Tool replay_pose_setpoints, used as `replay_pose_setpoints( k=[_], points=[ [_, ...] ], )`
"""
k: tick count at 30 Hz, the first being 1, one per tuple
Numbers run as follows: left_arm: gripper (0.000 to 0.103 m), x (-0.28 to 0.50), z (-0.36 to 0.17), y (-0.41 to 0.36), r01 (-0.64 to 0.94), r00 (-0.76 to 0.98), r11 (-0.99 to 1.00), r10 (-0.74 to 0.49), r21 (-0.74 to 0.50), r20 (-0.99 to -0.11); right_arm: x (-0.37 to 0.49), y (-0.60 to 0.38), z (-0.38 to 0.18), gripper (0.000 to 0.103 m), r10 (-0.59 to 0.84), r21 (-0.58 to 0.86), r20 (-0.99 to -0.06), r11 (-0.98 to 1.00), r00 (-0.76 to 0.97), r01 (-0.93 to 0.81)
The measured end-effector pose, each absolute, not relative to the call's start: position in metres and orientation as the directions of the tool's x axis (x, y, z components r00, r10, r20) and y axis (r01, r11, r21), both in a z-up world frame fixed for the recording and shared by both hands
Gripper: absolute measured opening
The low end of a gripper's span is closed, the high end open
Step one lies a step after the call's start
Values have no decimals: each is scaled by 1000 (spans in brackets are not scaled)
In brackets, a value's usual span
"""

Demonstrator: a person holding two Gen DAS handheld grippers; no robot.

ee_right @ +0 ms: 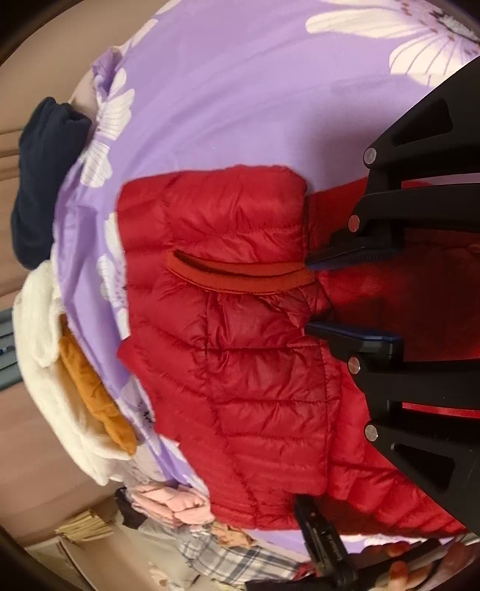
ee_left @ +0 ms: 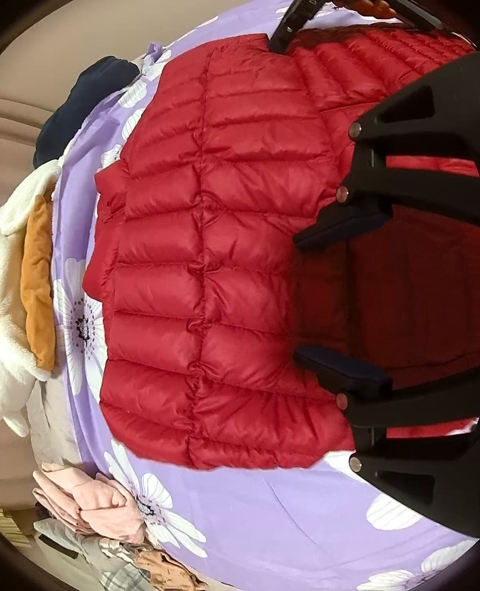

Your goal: Fold large clothes

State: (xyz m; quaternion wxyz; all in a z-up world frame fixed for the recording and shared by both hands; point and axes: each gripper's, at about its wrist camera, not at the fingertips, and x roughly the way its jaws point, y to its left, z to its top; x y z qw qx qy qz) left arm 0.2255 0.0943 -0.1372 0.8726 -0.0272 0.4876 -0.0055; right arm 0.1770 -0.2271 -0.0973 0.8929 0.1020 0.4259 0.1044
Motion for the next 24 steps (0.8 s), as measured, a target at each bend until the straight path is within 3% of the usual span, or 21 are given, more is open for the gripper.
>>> replay_pose_setpoints(
  k=[8,12,15,18,24],
  points=[
    [62,181,-122,98,-32,541,997,-45,-73,-840,146,-237,-72,31,285,265,-698,955,657,-133],
    [75,159,-118,100,-40,545,996,-40,-74,-837,133,-234,-72,42,300,263,-715,952,632,-154],
    [85,140,-118,101,-47,551,999,13,-15,-834,122,-237,-74,43,303,266,-725,951,618,-155],
    [86,118,-121,100,-52,551,998,57,34,-833,112,-244,-78,44,296,274,-739,953,605,-131],
    [86,86,-132,111,-83,506,997,50,9,-861,90,-259,-88,48,284,291,-764,953,580,-84]
  ],
)
